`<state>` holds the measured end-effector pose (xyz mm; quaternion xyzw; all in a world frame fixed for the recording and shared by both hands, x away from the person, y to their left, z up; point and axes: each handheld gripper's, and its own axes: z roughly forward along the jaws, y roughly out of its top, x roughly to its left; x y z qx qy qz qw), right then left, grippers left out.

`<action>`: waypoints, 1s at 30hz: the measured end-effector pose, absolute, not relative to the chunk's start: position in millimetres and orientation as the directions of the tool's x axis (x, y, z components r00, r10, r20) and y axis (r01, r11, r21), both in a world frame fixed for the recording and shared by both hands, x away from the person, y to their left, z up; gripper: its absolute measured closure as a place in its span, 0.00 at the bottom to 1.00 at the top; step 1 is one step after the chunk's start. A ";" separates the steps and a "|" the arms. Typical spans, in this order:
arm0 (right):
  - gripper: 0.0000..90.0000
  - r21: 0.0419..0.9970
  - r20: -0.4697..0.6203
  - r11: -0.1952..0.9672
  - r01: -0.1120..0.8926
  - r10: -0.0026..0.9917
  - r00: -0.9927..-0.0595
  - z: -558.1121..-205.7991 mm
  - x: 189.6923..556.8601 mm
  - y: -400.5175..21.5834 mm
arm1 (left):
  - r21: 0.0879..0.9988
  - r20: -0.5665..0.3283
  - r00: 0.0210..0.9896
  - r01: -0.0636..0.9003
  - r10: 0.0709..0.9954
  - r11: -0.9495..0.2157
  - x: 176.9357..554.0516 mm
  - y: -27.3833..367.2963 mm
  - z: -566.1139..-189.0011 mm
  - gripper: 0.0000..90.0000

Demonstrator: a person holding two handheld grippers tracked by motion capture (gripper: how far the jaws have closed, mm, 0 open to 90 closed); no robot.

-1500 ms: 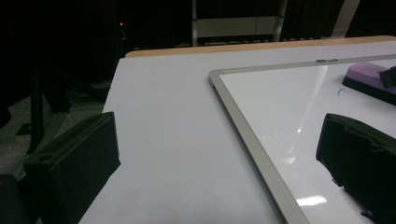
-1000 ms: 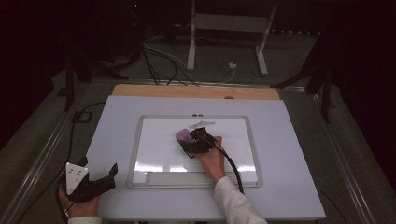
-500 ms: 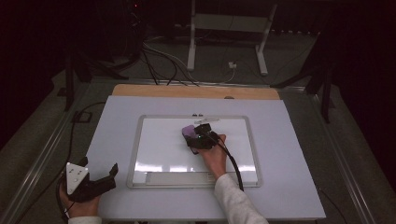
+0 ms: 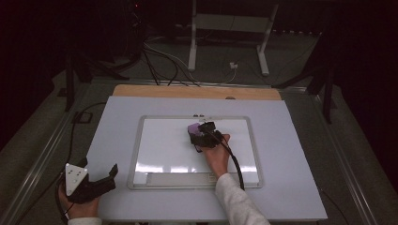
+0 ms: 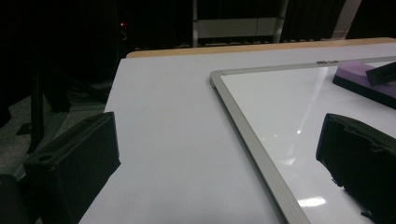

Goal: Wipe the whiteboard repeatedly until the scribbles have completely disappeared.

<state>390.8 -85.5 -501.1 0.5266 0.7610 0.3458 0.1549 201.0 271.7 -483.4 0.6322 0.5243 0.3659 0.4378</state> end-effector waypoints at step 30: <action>0.46 0.695 0.127 0.239 0.678 0.888 -0.443 -502.0 384.2 -78.4 | 0.937 0.005 0.182 0.343 0.983 -0.068 200.9 271.7 -483.4 0.00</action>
